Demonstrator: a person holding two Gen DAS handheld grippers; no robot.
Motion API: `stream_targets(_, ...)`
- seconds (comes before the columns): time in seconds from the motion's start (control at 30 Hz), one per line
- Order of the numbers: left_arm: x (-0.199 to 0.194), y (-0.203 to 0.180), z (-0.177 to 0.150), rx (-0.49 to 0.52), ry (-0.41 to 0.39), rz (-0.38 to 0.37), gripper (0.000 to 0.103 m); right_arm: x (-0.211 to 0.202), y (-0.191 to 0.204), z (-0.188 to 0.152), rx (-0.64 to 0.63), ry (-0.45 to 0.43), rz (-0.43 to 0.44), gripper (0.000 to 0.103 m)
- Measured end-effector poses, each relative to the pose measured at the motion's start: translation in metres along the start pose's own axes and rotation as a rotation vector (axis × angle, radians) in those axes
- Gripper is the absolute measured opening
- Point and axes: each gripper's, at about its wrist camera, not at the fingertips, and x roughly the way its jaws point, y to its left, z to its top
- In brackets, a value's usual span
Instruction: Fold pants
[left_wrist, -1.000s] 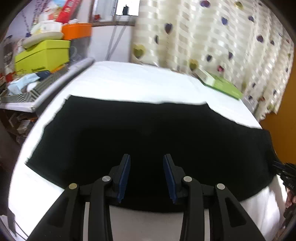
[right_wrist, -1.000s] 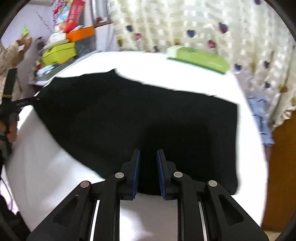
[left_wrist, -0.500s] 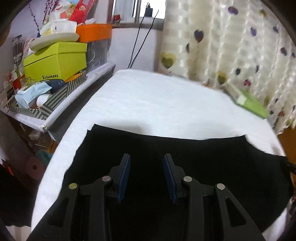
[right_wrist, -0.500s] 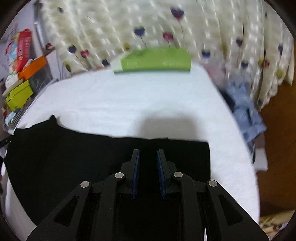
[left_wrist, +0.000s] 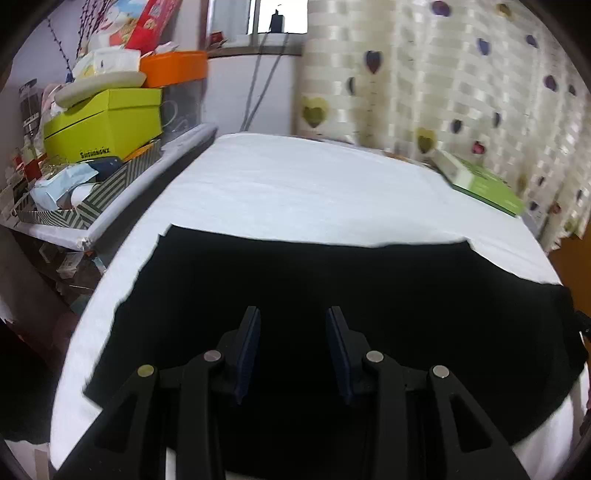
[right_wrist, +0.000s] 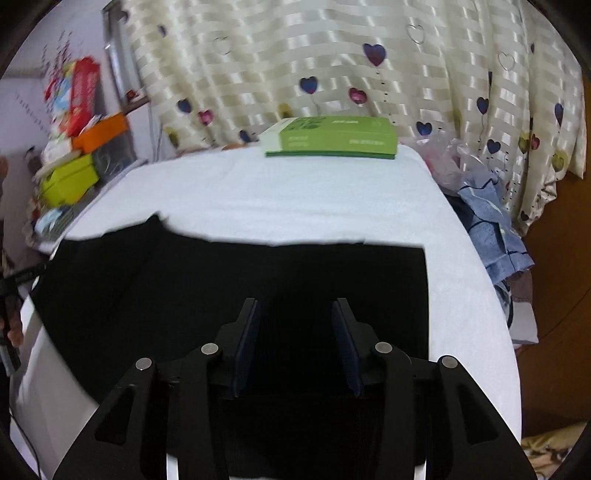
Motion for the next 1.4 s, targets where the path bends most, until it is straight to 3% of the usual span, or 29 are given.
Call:
stream_targets(0.3, -0.037, -0.033, -0.035, 0.074, -0.020, 0.020, 0.039, -0.026, 0.012, -0.034, -0.051, 0.015, -0.062, 0.042)
stream_targets(0.57, -0.027, -0.040, -0.057, 0.099, 0.035, 0.052, 0.039, -0.023, -0.002, -0.049, -0.026, 0.041, -0.123, 0.042)
stream_targets(0.93, -0.036, -0.042, -0.056, 0.110, 0.005, 0.075, 0.039, -0.037, -0.006, -0.046, 0.002, 0.005, -0.141, 0.042)
stream_targets(1.23, -0.039, -0.033, -0.051, 0.095, -0.011, 0.096, 0.039, -0.029, -0.009, -0.049, 0.008, 0.035, -0.168, 0.042)
stream_targets(1.4, -0.040, -0.020, -0.048, 0.077, -0.022, 0.123, 0.039, -0.035, 0.006, -0.042, 0.005, 0.006, -0.113, 0.042)
